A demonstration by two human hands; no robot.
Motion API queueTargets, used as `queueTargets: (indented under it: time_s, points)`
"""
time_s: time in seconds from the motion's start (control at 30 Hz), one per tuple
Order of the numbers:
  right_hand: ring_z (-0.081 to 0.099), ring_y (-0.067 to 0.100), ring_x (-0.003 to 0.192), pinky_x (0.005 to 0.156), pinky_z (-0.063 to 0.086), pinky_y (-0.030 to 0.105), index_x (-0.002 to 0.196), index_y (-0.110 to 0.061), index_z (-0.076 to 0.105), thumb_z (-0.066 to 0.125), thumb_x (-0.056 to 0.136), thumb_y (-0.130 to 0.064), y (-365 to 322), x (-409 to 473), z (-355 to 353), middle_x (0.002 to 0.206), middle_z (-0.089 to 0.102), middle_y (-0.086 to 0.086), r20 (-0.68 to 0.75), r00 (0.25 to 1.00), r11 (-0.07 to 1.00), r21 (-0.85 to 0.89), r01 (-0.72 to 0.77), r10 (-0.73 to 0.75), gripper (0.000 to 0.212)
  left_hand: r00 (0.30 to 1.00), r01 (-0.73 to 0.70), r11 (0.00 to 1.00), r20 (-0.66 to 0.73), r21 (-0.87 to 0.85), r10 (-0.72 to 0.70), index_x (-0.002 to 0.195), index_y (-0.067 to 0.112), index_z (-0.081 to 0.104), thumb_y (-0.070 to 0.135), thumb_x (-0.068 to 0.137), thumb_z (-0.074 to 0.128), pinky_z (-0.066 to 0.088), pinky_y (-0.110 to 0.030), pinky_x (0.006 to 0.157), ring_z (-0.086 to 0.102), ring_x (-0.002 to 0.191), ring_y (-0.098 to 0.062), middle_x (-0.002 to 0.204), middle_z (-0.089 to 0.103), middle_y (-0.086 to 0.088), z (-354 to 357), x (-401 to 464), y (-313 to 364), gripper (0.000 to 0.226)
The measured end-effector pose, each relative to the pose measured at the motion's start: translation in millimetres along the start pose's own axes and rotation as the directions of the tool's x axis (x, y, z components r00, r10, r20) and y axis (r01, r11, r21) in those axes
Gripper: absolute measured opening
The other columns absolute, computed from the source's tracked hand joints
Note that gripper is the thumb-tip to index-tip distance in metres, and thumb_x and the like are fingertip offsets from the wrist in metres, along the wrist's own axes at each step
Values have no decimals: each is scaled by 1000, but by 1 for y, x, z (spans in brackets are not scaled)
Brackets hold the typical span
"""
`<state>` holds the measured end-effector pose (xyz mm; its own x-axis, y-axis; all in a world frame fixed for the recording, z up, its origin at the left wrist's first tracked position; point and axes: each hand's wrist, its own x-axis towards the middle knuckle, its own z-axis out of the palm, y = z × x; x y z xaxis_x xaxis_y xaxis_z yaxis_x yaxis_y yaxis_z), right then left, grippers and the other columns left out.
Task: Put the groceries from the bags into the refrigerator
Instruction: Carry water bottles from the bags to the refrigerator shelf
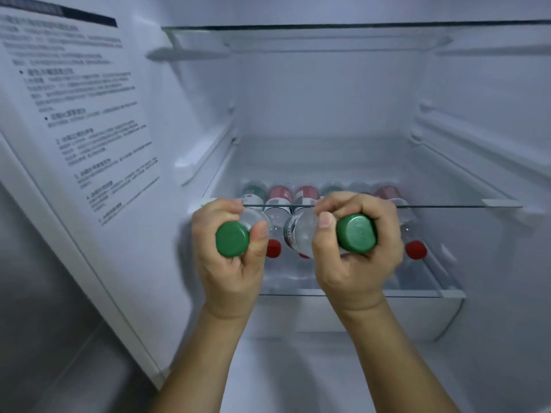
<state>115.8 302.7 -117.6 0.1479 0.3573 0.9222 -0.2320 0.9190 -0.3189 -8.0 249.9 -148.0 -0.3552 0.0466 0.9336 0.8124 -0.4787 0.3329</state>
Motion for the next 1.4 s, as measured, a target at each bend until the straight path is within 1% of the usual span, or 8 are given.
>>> queueTargets:
  time_s: [0.17, 0.27, 0.53, 0.7, 1.0, 1.13, 1.27, 1.4]
  points:
    - [63, 26, 68, 71, 49, 31, 85, -10, 48, 59, 82, -7, 6, -5, 10, 77, 60, 8, 54, 995, 997, -14, 79, -78, 12, 999, 8, 1000, -35, 26, -7, 98, 8, 46, 29, 96, 58, 41, -28, 95, 58, 101, -21, 108, 57, -10, -9, -18, 5, 25]
    - [62, 30, 65, 66, 50, 37, 86, -12, 48, 58, 83, -8, 9, -9, 14, 76, 61, 11, 76, 994, 997, -3, 83, -83, 12, 989, 146, 989, 28, -2, -146, 98, 8, 50, 21, 84, 60, 40, -28, 98, 56, 110, -19, 114, 55, -9, -17, -35, 11, 21]
    - [62, 27, 66, 71, 49, 28, 87, -11, 48, 58, 84, -7, 10, -9, 18, 78, 59, 7, 109, 983, 987, -37, 155, -150, 11, 928, 262, 931, 199, 256, -316, 134, 3, 49, 31, 80, 60, 33, -31, 114, 41, 138, -25, 146, 43, -15, -27, -55, 24, 62]
    - [61, 25, 67, 75, 47, 23, 87, -9, 47, 58, 84, -6, 10, -8, 12, 78, 59, 6, 80, 989, 992, -29, 126, -123, 11, 926, 343, 938, 147, 51, -346, 122, 1, 60, 22, 87, 61, 37, -28, 109, 49, 133, -20, 139, 51, -13, -25, -61, 26, 41]
    - [61, 27, 65, 71, 49, 27, 85, -8, 47, 58, 84, -6, 8, 1, -6, 77, 61, 9, 75, 984, 985, -42, 168, -164, 10, 926, 339, 940, 163, 36, -340, 124, 11, 54, 21, 86, 64, 39, -34, 109, 48, 130, -24, 132, 51, -13, 7, -63, 2, 41]
    - [61, 27, 66, 73, 48, 26, 84, -8, 48, 58, 84, -6, 8, 4, -15, 76, 61, 10, 85, 984, 986, -45, 163, -159, 11, 840, 484, 866, 208, 127, -501, 128, 18, 44, 19, 80, 78, 42, -43, 107, 49, 130, -22, 138, 50, -5, 27, -63, -26, 59]
    - [62, 26, 67, 75, 47, 25, 84, -8, 48, 59, 83, -6, 13, 7, -22, 76, 61, 10, 86, 985, 986, -53, 156, -151, 11, 862, 340, 885, 270, 319, -429, 133, 23, 45, 30, 83, 72, 41, -50, 106, 49, 130, -23, 138, 52, -1, 48, -48, -45, 57]
    - [62, 27, 67, 71, 49, 29, 85, -9, 48, 59, 84, -8, 15, 8, -27, 76, 61, 11, 93, 986, 989, -43, 142, -138, 11, 841, 369, 857, 265, 359, -473, 139, 25, 47, 30, 86, 71, 44, -47, 105, 49, 132, -18, 142, 52, 4, 63, -36, -58, 59]
